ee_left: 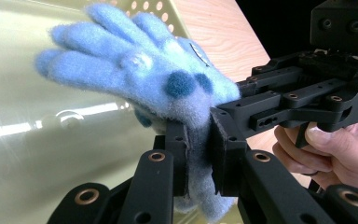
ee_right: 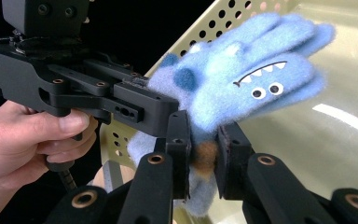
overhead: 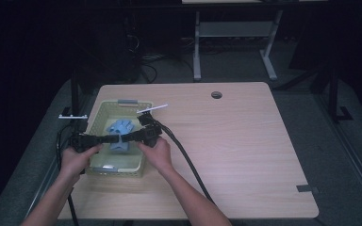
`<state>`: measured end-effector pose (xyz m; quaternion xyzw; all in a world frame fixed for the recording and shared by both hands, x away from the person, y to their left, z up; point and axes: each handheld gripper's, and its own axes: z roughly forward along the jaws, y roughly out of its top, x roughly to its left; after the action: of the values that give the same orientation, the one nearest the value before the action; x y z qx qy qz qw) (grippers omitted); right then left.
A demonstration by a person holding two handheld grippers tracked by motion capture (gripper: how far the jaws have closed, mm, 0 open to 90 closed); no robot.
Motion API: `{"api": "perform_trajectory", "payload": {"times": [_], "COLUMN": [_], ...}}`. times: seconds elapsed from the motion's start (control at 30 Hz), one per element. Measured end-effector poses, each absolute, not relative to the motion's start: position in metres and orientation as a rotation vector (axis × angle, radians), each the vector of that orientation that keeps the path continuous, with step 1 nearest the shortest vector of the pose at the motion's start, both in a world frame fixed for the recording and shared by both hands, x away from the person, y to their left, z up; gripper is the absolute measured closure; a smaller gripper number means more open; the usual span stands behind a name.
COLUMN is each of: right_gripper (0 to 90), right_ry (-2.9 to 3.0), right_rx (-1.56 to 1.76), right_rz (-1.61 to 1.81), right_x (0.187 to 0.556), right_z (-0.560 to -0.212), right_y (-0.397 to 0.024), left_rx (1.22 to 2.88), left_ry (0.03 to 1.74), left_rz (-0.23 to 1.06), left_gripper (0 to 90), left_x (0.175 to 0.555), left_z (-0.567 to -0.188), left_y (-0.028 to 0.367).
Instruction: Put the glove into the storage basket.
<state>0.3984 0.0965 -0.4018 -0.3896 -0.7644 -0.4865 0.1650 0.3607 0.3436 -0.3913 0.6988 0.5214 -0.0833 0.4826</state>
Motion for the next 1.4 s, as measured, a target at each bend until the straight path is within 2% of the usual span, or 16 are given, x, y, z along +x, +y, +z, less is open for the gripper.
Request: {"api": "perform_trajectory", "payload": {"times": [0.8,1.4], "right_gripper": [77.3,74.3], "right_ry": [-2.218,-2.276], "right_rx": [-1.119,-1.186], "right_rz": [-1.334,-1.330], "right_x": [0.403,0.399], "right_z": [-0.414,-0.408], "right_y": [0.107,0.101], "left_rx": [1.763,1.820], "left_ry": [1.291,1.291], "left_rz": [-0.187,-0.136], "left_gripper": [83.1,83.8], "left_x": [0.364,0.365], "left_z": [-0.399,-0.401], "left_y": [0.346,0.344]}}
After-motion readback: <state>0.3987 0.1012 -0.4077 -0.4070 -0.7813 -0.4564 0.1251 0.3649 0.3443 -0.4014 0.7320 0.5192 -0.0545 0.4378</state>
